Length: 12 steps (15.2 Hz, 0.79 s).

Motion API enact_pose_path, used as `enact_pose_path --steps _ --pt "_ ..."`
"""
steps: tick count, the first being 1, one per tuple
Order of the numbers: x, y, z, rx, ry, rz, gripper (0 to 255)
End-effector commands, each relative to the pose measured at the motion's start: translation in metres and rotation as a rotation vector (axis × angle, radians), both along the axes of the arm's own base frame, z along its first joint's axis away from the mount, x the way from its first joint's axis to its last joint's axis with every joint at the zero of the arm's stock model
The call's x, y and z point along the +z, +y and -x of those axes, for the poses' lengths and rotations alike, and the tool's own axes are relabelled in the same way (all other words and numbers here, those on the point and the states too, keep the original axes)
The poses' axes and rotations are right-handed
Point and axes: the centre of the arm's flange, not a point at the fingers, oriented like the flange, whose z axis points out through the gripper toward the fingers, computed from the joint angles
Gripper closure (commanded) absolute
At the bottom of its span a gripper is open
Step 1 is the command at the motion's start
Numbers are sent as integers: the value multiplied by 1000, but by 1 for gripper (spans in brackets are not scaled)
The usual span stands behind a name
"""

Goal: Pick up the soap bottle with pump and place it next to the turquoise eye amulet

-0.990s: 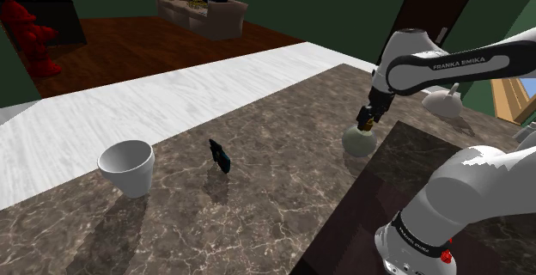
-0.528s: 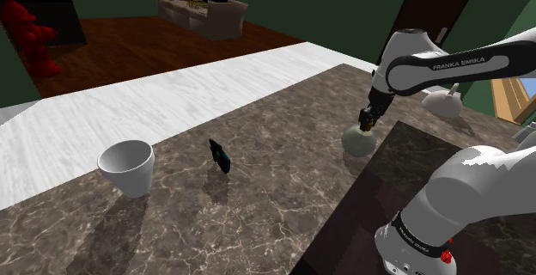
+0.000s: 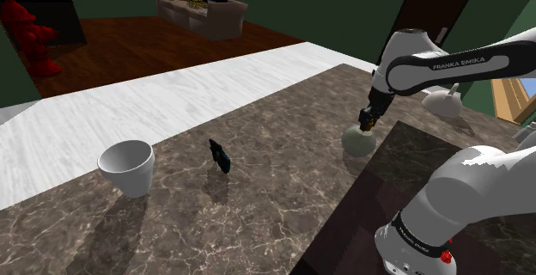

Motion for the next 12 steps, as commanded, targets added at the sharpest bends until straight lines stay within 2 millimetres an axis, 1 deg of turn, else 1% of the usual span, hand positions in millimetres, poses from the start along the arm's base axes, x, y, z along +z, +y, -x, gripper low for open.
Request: enact_pose_path --steps 1,12 --pt "5 0 0 0 1 -1 255" --pt "63 0 0 0 1 -1 255"
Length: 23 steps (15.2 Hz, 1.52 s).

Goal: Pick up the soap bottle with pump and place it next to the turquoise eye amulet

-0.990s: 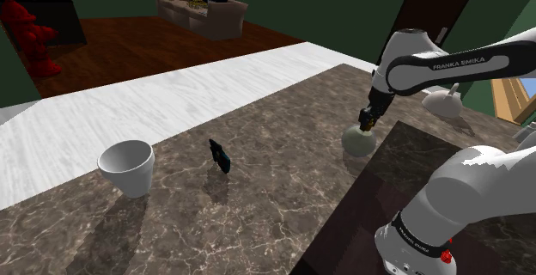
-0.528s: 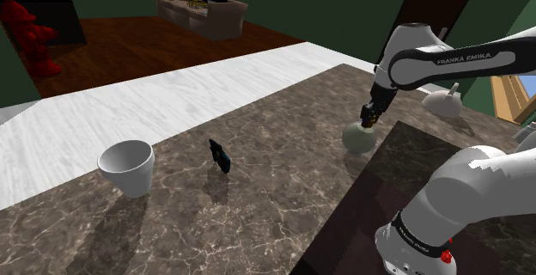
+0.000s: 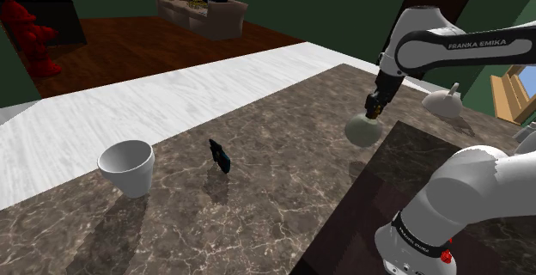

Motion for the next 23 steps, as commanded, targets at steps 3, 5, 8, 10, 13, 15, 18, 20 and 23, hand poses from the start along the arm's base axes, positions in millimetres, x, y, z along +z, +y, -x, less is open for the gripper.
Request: enact_pose_path --steps 3,5,8,10,13,15,18,20,23 --pt "22 0 0 0 0 0 255" --pt "32 0 0 0 0 0 255" --pt "48 0 0 0 0 0 255" --pt "59 0 0 0 0 0 255" --pt "74 0 0 0 0 0 255" --pt "85 0 0 0 0 0 255" --pt "101 0 0 0 0 0 255" --pt "111 0 0 0 0 0 255" --pt "127 0 0 0 0 0 255"
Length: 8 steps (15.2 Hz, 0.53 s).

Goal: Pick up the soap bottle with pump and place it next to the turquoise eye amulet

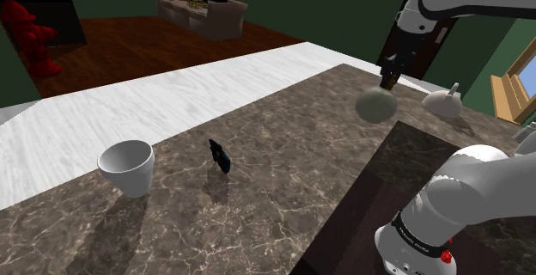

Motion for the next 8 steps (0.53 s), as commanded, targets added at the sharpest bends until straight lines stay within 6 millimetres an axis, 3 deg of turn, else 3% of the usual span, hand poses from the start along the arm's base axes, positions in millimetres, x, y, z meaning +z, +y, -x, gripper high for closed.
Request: enact_pose_path --steps 1,8 --pt "11 0 1 0 0 0 255" --pt "48 0 1 0 0 0 255"
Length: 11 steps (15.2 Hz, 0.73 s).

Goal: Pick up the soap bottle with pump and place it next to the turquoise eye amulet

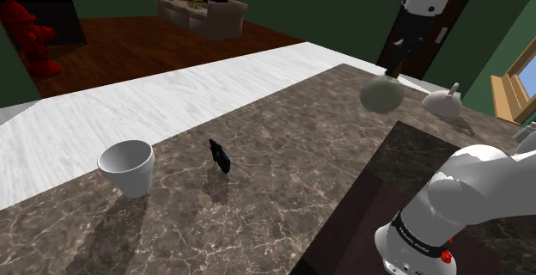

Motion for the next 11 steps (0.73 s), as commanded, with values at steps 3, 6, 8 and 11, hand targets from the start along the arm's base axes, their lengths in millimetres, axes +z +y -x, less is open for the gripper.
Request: enact_pose_path --steps 3,6,8,11 --pt "17 0 2 0 0 0 255" --pt "17 36 -13 0 0 0 255" --pt "18 61 -23 0 0 0 255" --pt "18 97 -38 0 0 0 255"
